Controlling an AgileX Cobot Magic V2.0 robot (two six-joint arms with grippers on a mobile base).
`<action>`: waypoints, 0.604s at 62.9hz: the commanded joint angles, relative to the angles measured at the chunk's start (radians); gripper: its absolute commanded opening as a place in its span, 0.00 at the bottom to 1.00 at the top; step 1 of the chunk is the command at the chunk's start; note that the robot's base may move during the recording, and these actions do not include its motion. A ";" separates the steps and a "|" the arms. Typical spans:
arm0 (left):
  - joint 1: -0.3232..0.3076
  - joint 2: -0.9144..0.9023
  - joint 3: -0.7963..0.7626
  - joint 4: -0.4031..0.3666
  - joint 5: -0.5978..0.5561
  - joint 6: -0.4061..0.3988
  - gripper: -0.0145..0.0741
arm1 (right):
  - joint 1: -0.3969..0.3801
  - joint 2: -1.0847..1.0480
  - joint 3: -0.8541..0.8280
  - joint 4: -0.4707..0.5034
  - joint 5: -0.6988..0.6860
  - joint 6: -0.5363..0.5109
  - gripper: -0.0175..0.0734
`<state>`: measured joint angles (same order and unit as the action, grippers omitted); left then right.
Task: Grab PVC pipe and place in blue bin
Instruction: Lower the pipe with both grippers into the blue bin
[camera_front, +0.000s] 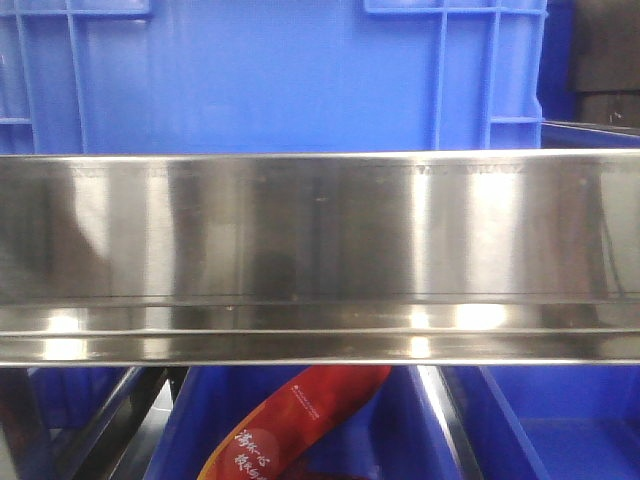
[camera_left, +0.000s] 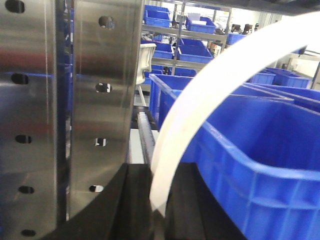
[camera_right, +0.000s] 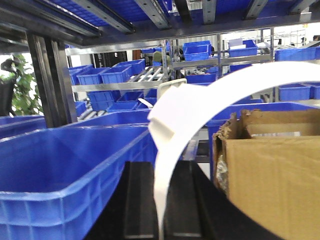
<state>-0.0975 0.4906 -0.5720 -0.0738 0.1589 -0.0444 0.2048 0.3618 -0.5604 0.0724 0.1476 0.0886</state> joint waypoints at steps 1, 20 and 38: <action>-0.011 -0.003 -0.068 -0.030 0.021 -0.001 0.04 | 0.016 0.014 -0.034 0.029 -0.013 -0.002 0.01; -0.124 0.070 -0.271 0.100 0.036 0.019 0.04 | 0.163 0.186 -0.167 0.029 0.056 -0.071 0.01; -0.311 0.240 -0.408 0.092 0.041 0.019 0.04 | 0.337 0.386 -0.305 0.029 0.054 -0.071 0.01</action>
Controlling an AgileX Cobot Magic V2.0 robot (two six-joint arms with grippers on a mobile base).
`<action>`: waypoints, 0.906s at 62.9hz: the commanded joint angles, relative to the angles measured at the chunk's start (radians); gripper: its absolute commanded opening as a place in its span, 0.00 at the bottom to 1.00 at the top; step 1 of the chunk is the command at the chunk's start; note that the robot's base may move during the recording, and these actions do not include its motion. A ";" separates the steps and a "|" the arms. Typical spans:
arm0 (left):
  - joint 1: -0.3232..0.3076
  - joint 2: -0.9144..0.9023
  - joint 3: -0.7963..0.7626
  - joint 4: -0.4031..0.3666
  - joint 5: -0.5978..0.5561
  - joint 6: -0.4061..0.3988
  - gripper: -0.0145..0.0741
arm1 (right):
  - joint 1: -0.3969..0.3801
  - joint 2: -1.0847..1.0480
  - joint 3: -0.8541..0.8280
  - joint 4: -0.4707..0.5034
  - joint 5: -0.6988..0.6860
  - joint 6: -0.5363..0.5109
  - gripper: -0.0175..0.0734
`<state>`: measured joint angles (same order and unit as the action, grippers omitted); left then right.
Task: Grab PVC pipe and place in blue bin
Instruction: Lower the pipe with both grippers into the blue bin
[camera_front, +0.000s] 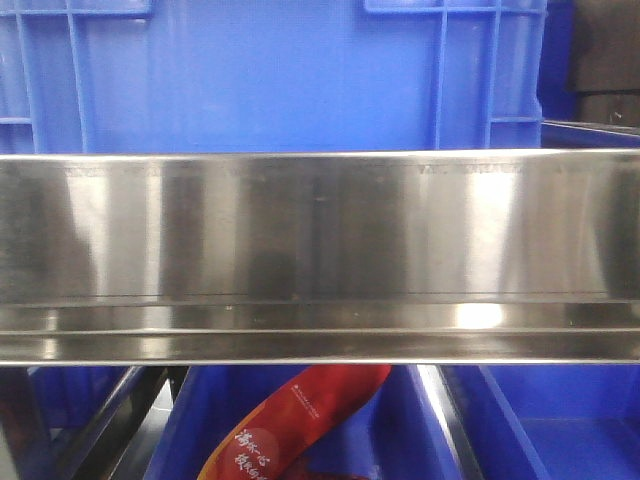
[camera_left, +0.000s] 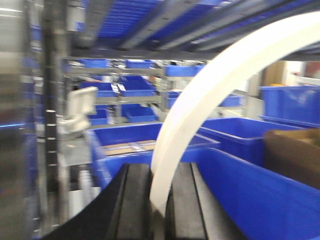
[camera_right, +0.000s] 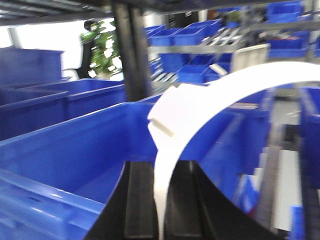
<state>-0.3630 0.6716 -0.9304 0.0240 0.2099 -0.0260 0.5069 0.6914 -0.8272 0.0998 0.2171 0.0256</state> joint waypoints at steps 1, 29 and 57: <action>-0.053 0.071 -0.059 -0.014 -0.007 0.001 0.04 | 0.042 0.066 -0.045 0.001 -0.014 -0.008 0.01; -0.143 0.562 -0.511 -0.159 0.248 -0.011 0.04 | 0.166 0.409 -0.288 0.009 0.018 -0.008 0.01; -0.088 0.880 -0.765 -0.176 0.428 -0.089 0.04 | 0.166 0.683 -0.621 0.035 0.306 -0.008 0.01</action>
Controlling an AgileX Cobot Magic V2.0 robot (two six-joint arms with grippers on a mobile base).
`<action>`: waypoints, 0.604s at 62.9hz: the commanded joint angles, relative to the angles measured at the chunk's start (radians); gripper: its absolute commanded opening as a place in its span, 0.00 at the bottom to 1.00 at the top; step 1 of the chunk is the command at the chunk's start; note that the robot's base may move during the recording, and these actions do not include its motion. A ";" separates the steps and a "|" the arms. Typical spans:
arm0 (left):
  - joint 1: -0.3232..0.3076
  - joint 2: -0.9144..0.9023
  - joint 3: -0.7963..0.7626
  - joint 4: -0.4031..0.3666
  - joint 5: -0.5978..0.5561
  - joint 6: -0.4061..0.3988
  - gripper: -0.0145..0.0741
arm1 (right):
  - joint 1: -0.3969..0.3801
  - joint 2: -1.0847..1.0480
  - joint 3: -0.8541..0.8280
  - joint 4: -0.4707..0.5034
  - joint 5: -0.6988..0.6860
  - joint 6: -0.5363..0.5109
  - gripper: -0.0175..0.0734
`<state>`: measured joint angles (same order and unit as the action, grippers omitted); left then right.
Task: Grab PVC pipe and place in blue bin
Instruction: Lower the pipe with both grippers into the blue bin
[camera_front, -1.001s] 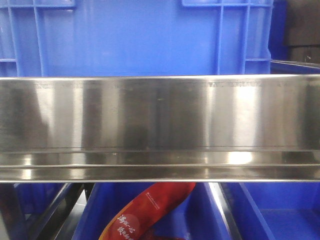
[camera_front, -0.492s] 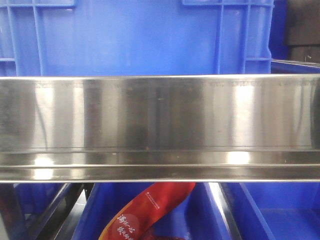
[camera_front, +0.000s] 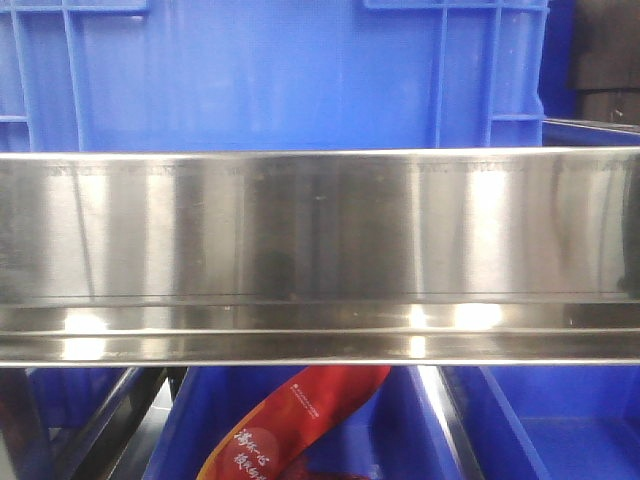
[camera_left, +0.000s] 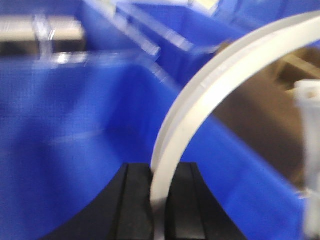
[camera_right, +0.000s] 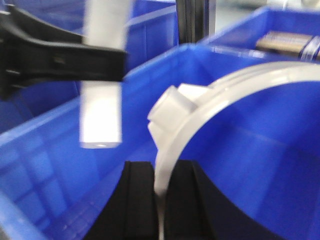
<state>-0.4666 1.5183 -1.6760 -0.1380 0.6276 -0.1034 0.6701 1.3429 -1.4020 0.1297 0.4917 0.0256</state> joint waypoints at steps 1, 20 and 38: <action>0.017 0.036 -0.020 -0.016 0.013 -0.012 0.04 | 0.003 0.038 -0.053 0.005 0.036 -0.008 0.01; 0.025 0.068 -0.020 -0.010 0.033 -0.012 0.04 | 0.003 0.109 -0.094 0.005 0.072 -0.008 0.01; 0.025 0.074 -0.020 -0.008 0.055 -0.003 0.21 | 0.003 0.112 -0.094 0.005 0.063 -0.008 0.38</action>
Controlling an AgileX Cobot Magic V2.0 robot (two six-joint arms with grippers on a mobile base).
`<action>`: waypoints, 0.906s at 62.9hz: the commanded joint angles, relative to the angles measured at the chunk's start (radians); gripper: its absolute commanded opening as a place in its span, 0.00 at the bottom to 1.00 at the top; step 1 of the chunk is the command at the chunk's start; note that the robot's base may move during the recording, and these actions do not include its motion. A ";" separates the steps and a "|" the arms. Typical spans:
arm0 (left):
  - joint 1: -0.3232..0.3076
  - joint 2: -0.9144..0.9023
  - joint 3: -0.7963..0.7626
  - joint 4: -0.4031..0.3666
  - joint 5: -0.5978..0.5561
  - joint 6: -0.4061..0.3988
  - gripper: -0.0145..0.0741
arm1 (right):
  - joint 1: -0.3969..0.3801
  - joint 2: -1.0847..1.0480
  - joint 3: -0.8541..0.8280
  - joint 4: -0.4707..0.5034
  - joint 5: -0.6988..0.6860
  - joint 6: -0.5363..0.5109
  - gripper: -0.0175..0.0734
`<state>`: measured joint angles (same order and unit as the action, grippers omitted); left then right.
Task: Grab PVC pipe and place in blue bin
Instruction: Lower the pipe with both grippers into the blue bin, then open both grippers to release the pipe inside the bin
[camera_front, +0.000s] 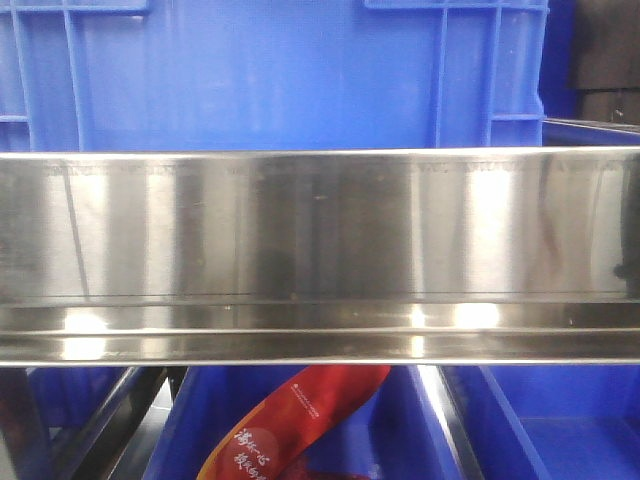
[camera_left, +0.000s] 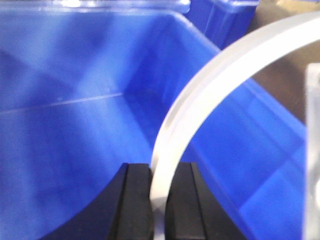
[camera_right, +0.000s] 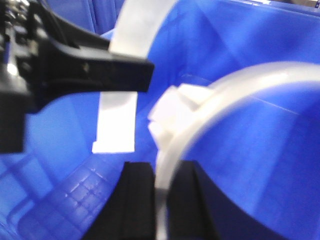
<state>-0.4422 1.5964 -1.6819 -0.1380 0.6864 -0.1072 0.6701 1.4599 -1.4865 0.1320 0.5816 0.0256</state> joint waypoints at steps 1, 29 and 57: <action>0.001 -0.004 -0.014 -0.008 -0.002 0.001 0.24 | 0.003 -0.005 -0.010 0.005 -0.027 -0.008 0.39; 0.001 -0.004 -0.014 -0.007 0.032 0.001 0.49 | 0.001 -0.005 -0.010 0.012 -0.029 -0.008 0.47; 0.001 -0.082 -0.014 0.015 0.127 0.001 0.04 | -0.021 -0.015 -0.019 0.012 -0.059 0.011 0.01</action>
<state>-0.4422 1.5627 -1.6837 -0.1411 0.8208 -0.1053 0.6657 1.4599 -1.4933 0.1478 0.5618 0.0256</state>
